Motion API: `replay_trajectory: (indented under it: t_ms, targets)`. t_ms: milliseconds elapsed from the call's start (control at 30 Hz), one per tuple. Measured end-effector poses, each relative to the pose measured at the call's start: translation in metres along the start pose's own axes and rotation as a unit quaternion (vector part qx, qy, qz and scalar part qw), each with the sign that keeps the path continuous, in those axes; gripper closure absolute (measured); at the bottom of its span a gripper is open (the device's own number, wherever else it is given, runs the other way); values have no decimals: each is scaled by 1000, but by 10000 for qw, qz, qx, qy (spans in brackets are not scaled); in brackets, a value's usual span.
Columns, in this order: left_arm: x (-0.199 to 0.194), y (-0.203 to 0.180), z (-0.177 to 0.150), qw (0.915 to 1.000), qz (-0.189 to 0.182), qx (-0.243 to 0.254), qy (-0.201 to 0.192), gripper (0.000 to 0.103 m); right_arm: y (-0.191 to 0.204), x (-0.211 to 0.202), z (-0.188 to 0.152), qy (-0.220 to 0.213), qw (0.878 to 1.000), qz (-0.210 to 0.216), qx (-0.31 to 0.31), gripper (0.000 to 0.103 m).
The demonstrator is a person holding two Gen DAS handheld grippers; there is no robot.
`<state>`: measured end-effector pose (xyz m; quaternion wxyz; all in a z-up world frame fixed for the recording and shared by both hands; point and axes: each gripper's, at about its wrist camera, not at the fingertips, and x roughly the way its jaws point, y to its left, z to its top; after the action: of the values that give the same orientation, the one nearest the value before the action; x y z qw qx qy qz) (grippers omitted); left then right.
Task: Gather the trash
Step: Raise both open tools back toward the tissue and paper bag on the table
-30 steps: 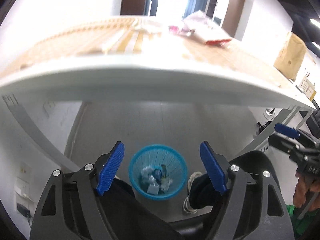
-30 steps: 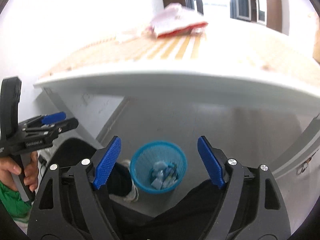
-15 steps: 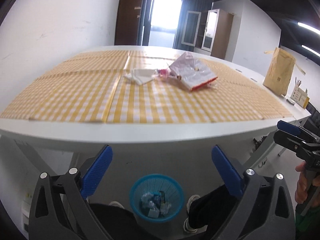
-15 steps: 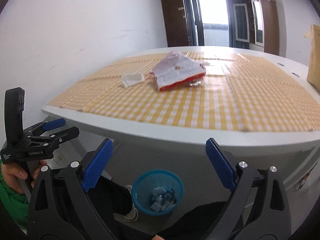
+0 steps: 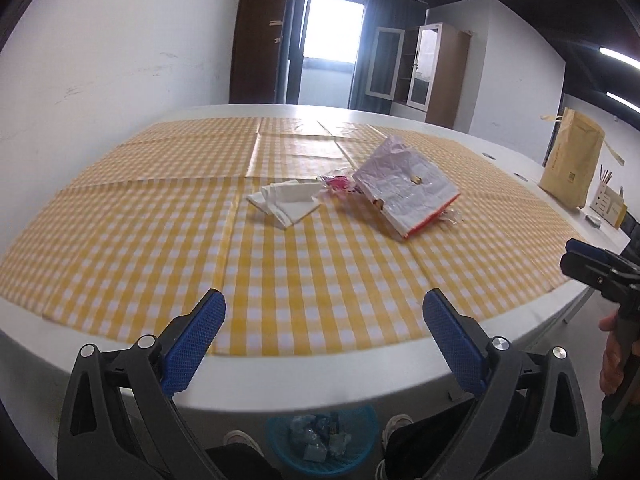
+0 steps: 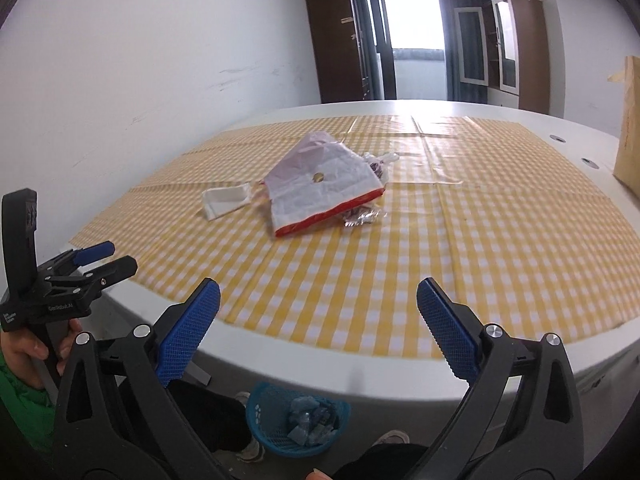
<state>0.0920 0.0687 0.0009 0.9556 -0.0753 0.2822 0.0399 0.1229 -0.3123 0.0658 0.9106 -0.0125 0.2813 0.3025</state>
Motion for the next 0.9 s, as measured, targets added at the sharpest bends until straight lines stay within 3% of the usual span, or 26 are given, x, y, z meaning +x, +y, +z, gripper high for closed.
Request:
replay_trajectory:
  t_ms: [600, 900]
  targets:
    - [56, 22, 42, 9992, 141, -86, 369, 6, -37, 83, 69, 448, 9989, 74, 95, 17]
    - [81, 28, 59, 9984, 160, -162, 519, 6, -63, 126, 81, 812, 9958, 164, 401, 31]
